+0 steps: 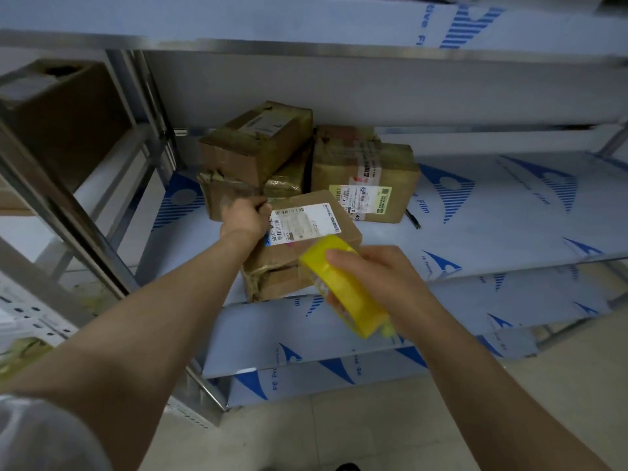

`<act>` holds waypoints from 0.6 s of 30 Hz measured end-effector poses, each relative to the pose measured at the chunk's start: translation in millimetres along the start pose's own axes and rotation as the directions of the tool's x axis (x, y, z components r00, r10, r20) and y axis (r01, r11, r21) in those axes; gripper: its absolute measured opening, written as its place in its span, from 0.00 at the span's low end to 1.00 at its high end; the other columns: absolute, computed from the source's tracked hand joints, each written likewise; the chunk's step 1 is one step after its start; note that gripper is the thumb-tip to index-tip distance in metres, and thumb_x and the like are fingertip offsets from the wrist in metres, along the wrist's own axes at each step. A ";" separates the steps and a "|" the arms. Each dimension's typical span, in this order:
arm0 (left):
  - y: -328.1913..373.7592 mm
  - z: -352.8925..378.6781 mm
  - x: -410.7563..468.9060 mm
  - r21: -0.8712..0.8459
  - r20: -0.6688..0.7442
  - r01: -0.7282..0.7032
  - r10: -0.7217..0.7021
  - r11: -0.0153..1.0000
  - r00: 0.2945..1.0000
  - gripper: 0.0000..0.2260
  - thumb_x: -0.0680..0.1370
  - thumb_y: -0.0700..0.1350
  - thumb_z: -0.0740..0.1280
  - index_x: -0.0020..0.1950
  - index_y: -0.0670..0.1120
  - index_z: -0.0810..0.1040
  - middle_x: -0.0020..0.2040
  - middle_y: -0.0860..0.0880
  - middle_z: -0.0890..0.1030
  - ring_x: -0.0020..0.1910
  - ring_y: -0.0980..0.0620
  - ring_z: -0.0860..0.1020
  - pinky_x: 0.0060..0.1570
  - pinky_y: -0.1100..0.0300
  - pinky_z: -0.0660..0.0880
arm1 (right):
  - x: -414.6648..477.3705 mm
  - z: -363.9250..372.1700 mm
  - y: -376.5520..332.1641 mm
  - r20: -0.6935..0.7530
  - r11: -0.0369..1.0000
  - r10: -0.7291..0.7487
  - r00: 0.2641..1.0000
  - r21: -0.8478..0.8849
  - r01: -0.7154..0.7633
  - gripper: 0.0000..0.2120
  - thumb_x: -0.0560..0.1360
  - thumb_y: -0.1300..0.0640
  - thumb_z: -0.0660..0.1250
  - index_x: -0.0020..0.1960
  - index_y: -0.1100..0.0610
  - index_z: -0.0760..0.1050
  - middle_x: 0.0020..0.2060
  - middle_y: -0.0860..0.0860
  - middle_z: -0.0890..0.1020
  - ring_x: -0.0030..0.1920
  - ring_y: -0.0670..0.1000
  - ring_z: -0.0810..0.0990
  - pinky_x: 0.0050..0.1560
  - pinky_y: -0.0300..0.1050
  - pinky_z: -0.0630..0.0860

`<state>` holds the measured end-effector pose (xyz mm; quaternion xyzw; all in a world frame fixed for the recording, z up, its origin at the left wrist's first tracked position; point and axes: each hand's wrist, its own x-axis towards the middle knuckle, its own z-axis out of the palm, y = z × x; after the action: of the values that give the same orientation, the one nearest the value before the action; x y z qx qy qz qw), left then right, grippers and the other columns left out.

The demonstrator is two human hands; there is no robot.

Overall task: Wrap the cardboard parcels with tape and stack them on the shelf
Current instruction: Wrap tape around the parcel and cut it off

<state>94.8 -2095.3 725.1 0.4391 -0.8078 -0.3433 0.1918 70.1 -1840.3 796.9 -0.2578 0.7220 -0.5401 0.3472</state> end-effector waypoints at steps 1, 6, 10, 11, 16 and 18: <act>-0.8 0.3 0.4 0.000 -0.002 0.005 -0.005 1.000 1.000 0.16 0.80 0.50 0.60 0.66 0.50 0.76 0.62 0.42 0.77 0.67 0.41 0.68 0.64 0.46 0.69 | -9.6 -1.1 9.2 -0.003 1.000 0.013 1.000 0.013 -0.013 0.13 0.72 0.45 0.70 0.32 0.50 0.82 0.32 0.51 0.85 0.32 0.48 0.84 0.32 0.39 0.78; -0.1 -0.3 0.8 0.064 0.001 0.031 -0.032 0.997 1.000 0.16 0.80 0.52 0.58 0.67 0.53 0.75 0.65 0.42 0.74 0.69 0.42 0.65 0.67 0.46 0.66 | -24.8 9.2 50.9 -0.063 0.993 0.118 0.991 0.035 -0.116 0.20 0.74 0.44 0.67 0.33 0.59 0.78 0.28 0.54 0.83 0.28 0.48 0.81 0.34 0.43 0.80; 17.3 -7.4 -1.8 0.380 -0.023 0.117 -0.117 0.918 0.993 0.19 0.79 0.51 0.53 0.62 0.47 0.77 0.67 0.42 0.71 0.71 0.41 0.61 0.73 0.41 0.45 | -17.5 19.4 76.3 -0.061 0.993 0.117 0.991 0.014 -0.116 0.28 0.75 0.44 0.66 0.40 0.73 0.74 0.36 0.69 0.80 0.32 0.54 0.80 0.43 0.57 0.79; 26.0 -7.6 -3.7 0.499 -0.030 0.085 -0.081 0.862 0.996 0.22 0.79 0.53 0.49 0.63 0.46 0.76 0.69 0.42 0.69 0.72 0.41 0.59 0.71 0.40 0.41 | -15.1 21.6 81.2 -0.072 0.995 0.104 0.992 0.002 -0.104 0.30 0.75 0.44 0.66 0.41 0.75 0.73 0.38 0.72 0.78 0.33 0.56 0.79 0.44 0.59 0.78; 51.2 20.3 -18.3 0.655 0.117 -0.165 0.117 0.737 0.986 0.31 0.80 0.60 0.45 0.77 0.41 0.56 0.74 0.38 0.61 0.73 0.39 0.56 0.72 0.45 0.48 | -2.5 29.6 106.1 -0.139 0.992 0.117 0.983 -0.036 -0.123 0.26 0.75 0.45 0.67 0.34 0.68 0.68 0.35 0.71 0.76 0.41 0.68 0.81 0.43 0.58 0.76; 48.2 31.1 -21.4 0.661 0.155 -0.197 0.126 0.724 0.980 0.32 0.80 0.62 0.44 0.76 0.42 0.56 0.73 0.36 0.62 0.72 0.37 0.59 0.70 0.46 0.54 | 2.4 31.7 113.9 -0.153 0.989 0.134 0.979 -0.036 -0.141 0.22 0.75 0.45 0.67 0.33 0.61 0.68 0.34 0.68 0.78 0.44 0.66 0.81 0.42 0.57 0.77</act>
<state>59.5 -2047.0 738.3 0.3890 -0.9206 -0.0319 0.0093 93.7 -1828.8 681.6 -0.1739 0.7745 -0.5158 0.3223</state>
